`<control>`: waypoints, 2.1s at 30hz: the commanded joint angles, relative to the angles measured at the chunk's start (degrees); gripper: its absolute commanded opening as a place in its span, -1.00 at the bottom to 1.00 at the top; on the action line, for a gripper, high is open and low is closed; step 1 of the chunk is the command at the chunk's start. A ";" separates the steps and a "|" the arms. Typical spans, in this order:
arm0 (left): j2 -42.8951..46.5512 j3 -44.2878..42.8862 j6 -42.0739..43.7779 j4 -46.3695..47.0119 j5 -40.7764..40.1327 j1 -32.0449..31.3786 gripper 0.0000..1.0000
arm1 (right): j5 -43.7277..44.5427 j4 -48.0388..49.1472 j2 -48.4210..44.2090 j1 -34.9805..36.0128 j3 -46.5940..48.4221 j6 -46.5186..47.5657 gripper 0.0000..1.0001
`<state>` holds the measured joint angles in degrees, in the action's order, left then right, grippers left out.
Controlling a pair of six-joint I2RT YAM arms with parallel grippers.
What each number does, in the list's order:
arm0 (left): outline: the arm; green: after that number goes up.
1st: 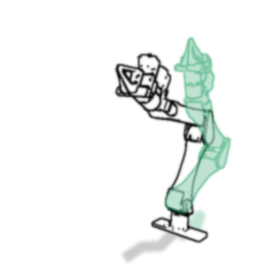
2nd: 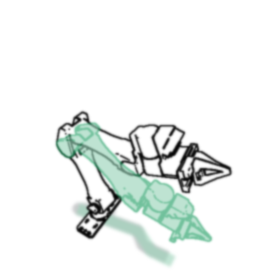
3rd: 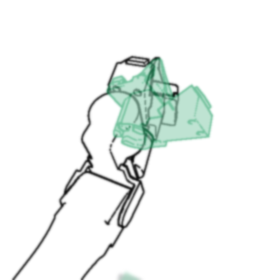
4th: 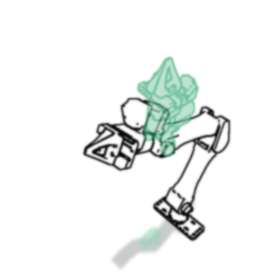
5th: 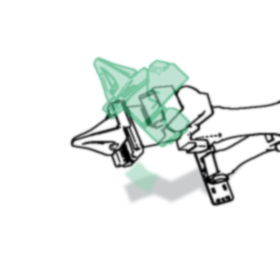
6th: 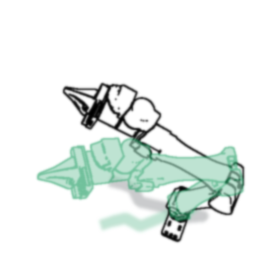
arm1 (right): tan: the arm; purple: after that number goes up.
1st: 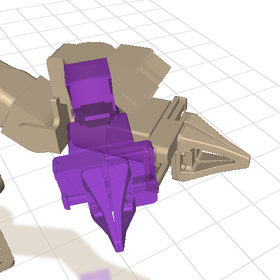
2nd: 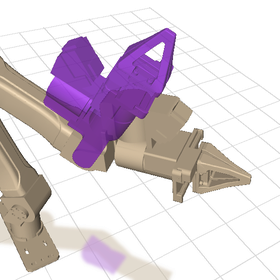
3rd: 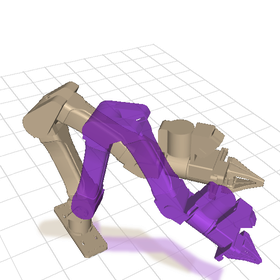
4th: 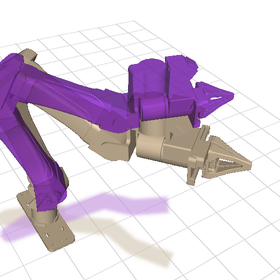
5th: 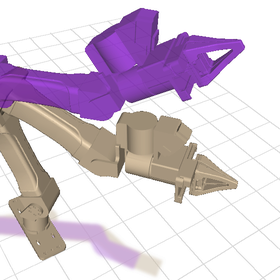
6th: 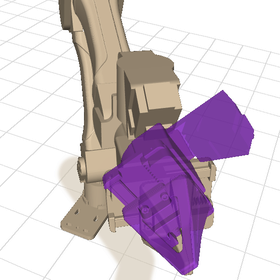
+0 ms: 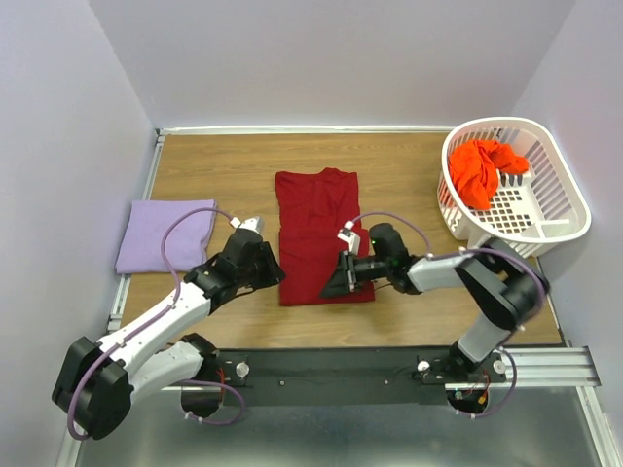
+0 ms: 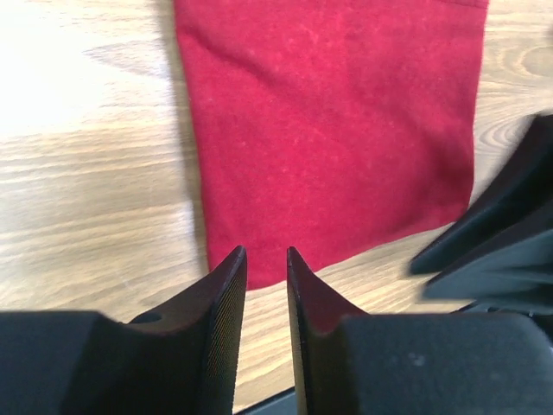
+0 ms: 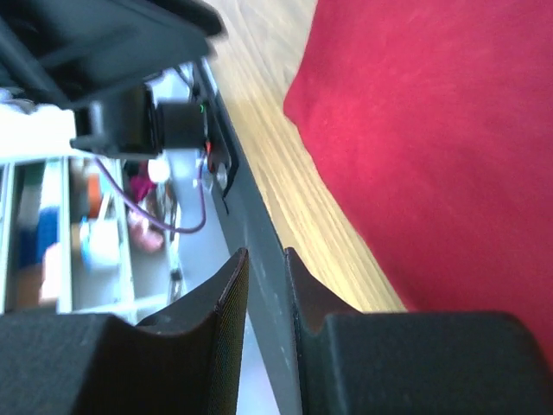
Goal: Fold and stack the t-shirts
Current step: Fold the tshirt
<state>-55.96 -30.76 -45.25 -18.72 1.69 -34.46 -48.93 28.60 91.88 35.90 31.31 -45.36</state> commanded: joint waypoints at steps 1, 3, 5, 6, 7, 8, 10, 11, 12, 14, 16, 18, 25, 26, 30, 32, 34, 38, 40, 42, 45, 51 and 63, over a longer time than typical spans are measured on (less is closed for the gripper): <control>1.82 -2.19 1.22 -4.39 -3.19 0.44 -0.31 | -0.29 12.58 9.35 3.12 0.86 -6.04 -0.40; 2.61 -2.55 1.13 -5.01 -3.54 0.36 -0.30 | -0.12 13.59 14.87 3.12 1.03 -5.62 -0.40; 3.41 -2.29 0.78 -5.27 -3.80 0.44 -0.28 | -0.21 13.85 17.62 3.21 0.95 -5.00 -0.43; 3.58 -1.85 0.61 -5.19 -3.63 0.36 -0.28 | 0.58 13.76 19.38 3.12 0.77 -5.08 -0.43; 3.41 -1.58 0.52 -5.10 -3.37 0.36 -0.28 | 0.76 13.76 19.65 2.95 0.77 -5.09 -0.45; 3.23 -1.41 0.43 -4.84 -2.93 0.36 -0.27 | 0.76 13.76 19.57 3.03 0.86 -5.17 -0.46; 1.74 -1.23 0.87 -4.66 -1.96 0.27 -0.24 | 1.46 12.80 16.61 3.04 0.95 -5.44 -0.48; 1.21 -1.23 1.04 -4.57 -1.96 0.27 -0.23 | 1.99 10.97 14.93 3.04 1.47 -4.74 -0.47; 0.77 -1.40 1.22 -4.74 -1.96 0.27 -0.22 | 4.08 7.64 13.17 3.12 2.17 -3.25 -0.47; -0.20 -1.58 1.66 -4.75 -0.11 -0.08 -0.18 | 8.30 -7.01 6.34 3.12 5.42 3.42 -0.46; -0.55 -1.76 1.66 -4.83 -0.37 -0.17 -0.15 | 16.64 -20.43 1.31 3.12 7.35 8.86 -0.40; -0.72 -1.84 1.75 -4.83 -0.64 -0.17 -0.07 | 25.23 -30.12 -5.20 3.04 8.50 10.38 -0.27; -2.74 -2.02 1.84 -4.83 -1.17 -0.87 0.09 | 45.65 -55.12 -16.46 3.12 10.96 9.95 0.12; -2.92 -2.11 1.75 -4.92 -1.17 -1.05 0.11 | 47.59 -57.58 -16.90 3.12 11.14 9.51 0.14; -4.33 -2.98 1.57 -6.15 -3.62 -1.75 0.13 | 51.13 -63.93 -17.70 3.12 10.71 8.37 0.16; -4.77 -3.25 1.57 -6.42 -4.24 -2.28 0.14 | 49.90 -63.84 -17.26 3.12 10.00 7.75 0.15; -4.86 -3.43 1.66 -6.50 -4.59 -2.45 0.14 | 49.54 -63.32 -15.77 3.30 10.17 7.66 0.13; -4.77 -3.34 1.31 -6.42 -4.86 -2.98 0.14 | 49.72 -62.09 -14.01 3.56 10.96 7.57 0.10; -4.94 -3.16 1.31 -6.24 -5.03 -3.33 0.14 | 49.28 -61.12 -12.43 3.74 11.23 7.48 0.10; -5.03 -2.99 0.96 -5.98 -5.12 -3.51 0.14 | 49.28 -60.59 -10.68 4.00 11.67 7.57 0.09; -5.12 -2.81 0.87 -5.89 -5.21 -4.04 0.14 | 49.28 -59.37 -8.91 4.70 11.93 7.40 0.08; -4.86 -2.72 0.69 -5.98 -5.56 -4.57 0.14 | 50.42 -58.57 -6.27 6.20 11.67 6.78 0.06; -6.00 -3.60 -0.18 -7.47 -6.61 -5.79 0.14 | 50.77 -59.89 -2.59 6.73 10.26 7.66 -0.20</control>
<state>-61.14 -32.60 -44.49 -24.60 -2.61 -39.55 -0.64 -30.85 84.73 41.58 43.83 -37.67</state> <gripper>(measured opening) 0.567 0.421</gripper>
